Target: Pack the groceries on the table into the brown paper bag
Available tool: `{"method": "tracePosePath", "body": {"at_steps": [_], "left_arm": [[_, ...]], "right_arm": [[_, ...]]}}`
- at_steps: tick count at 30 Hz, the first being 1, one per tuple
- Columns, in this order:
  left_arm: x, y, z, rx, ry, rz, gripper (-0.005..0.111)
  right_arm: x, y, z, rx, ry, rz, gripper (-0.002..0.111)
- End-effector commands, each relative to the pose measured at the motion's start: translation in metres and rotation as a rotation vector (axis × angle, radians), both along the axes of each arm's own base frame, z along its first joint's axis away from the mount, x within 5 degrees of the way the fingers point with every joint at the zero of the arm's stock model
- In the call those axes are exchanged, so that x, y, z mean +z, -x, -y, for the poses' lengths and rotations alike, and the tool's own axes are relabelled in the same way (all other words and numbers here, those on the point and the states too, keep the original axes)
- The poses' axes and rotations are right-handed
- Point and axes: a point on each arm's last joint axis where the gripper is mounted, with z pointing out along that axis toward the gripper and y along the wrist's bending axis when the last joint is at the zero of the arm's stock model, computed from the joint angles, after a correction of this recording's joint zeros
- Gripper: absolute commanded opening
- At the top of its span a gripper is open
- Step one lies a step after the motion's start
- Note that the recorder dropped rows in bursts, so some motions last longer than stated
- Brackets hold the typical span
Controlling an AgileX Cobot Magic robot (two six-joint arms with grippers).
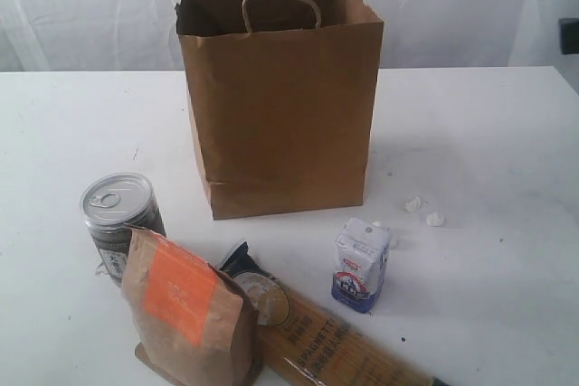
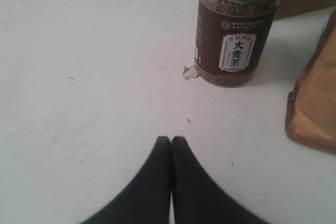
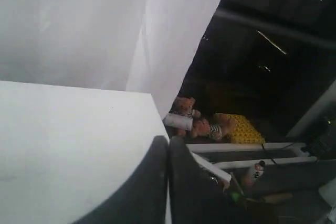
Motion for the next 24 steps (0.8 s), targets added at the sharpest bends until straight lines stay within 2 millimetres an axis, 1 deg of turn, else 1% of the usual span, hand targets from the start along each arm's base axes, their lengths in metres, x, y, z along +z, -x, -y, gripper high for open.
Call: {"method": "tracePosePath", "body": {"at_steps": [1,3,8,9,11,12,13,14,15,17,19,22,24], "left_arm": [[-0.002,0.001,0.001,-0.008,0.01,-0.01,0.0],[-0.002,0.001,0.001,-0.008,0.01,-0.01,0.0],[-0.002,0.001,0.001,-0.008,0.01,-0.01,0.0],[-0.002,0.001,0.001,-0.008,0.01,-0.01,0.0],[-0.002,0.001,0.001,-0.008,0.01,-0.01,0.0],[-0.002,0.001,0.001,-0.008,0.01,-0.01,0.0],[-0.002,0.001,0.001,-0.008,0.01,-0.01,0.0],[-0.002,0.001,0.001,-0.008,0.01,-0.01,0.0],[-0.002,0.001,0.001,-0.008,0.01,-0.01,0.0],[-0.002,0.001,0.001,-0.008,0.01,-0.01,0.0],[-0.002,0.001,0.001,-0.008,0.01,-0.01,0.0],[-0.002,0.001,0.001,-0.008,0.01,-0.01,0.0],[-0.002,0.001,0.001,-0.008,0.01,-0.01,0.0]], "right_arm": [[0.019,0.025,0.014,0.024,-0.331,0.203,0.0],[0.034,0.041,0.019,0.093,-0.619,0.364,0.0],[0.072,0.065,0.025,0.314,-1.222,0.789,0.0],[0.081,0.07,0.025,0.391,-1.303,0.886,0.0],[0.101,0.083,0.022,0.616,-1.318,1.071,0.0],[0.11,0.092,0.018,0.746,-1.248,1.164,0.0],[0.117,0.1,0.014,0.842,-1.166,1.22,0.0],[0.124,0.106,0.009,0.926,-1.061,1.244,0.0],[0.131,0.11,0.004,0.981,-0.983,1.211,0.0],[0.142,0.109,-0.005,1.009,-0.864,1.011,0.0],[0.15,0.103,-0.015,0.994,-0.636,0.782,0.0],[0.159,0.095,-0.027,1.016,-0.362,0.516,0.0],[0.161,0.087,-0.034,1.02,-0.229,0.371,0.0]]}}
